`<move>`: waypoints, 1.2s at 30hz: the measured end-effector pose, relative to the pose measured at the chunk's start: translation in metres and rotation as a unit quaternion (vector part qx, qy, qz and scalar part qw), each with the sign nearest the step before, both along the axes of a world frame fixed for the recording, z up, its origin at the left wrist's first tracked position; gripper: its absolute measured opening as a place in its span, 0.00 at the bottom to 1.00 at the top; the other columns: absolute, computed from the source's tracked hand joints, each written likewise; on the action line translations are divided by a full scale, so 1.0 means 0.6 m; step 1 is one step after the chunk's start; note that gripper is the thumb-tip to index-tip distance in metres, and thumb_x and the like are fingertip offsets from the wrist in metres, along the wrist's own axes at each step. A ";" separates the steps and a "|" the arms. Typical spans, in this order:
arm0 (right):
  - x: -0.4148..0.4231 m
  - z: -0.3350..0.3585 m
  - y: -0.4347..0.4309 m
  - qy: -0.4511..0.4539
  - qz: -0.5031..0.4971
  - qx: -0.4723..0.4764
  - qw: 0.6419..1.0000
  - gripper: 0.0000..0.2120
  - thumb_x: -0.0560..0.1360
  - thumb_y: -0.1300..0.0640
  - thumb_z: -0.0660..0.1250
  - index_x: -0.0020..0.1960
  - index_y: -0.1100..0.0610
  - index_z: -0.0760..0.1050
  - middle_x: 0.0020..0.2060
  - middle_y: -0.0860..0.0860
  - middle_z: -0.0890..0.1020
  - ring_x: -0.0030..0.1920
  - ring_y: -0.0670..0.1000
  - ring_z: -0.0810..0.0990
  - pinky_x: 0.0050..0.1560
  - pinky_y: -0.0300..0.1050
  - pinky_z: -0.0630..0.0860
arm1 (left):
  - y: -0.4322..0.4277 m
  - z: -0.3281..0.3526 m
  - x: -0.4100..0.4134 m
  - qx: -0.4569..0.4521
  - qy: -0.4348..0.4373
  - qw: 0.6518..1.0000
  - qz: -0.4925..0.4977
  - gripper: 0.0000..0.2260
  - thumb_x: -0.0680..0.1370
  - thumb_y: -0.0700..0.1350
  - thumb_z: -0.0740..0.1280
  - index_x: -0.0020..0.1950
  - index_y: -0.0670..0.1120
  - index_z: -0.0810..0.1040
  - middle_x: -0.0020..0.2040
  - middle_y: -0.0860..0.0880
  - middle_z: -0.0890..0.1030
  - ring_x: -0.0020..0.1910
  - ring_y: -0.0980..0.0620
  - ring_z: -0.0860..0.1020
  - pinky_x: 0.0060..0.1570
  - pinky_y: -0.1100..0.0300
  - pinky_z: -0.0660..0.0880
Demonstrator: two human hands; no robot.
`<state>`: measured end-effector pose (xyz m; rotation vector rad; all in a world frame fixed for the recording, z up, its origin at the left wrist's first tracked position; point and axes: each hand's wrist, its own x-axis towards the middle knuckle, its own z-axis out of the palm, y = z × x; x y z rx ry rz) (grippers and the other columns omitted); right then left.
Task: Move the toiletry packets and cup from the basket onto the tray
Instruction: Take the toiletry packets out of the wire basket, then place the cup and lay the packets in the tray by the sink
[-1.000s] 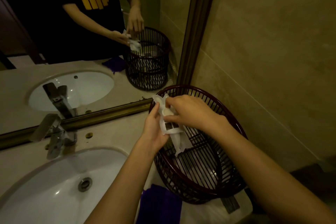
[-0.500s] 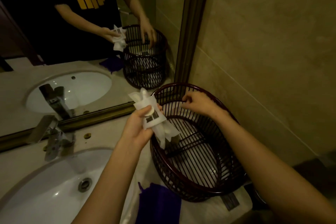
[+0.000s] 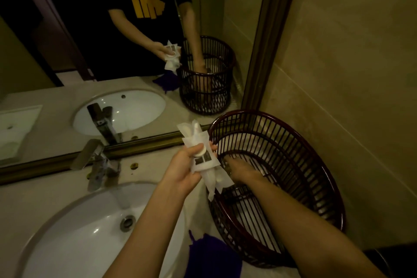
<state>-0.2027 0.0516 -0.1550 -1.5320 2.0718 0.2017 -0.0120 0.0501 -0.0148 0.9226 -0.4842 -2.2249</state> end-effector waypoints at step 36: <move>0.197 0.361 0.105 -0.614 -0.191 -0.381 0.664 0.29 0.69 0.55 0.80 0.66 0.38 0.76 0.66 0.51 0.76 0.60 0.56 0.83 0.54 0.51 0.83 | 0.001 0.043 0.262 -0.036 0.071 0.997 0.005 0.16 0.78 0.34 0.60 0.66 0.37 0.69 0.43 0.40 0.78 0.41 0.46 0.78 0.45 0.51 0.79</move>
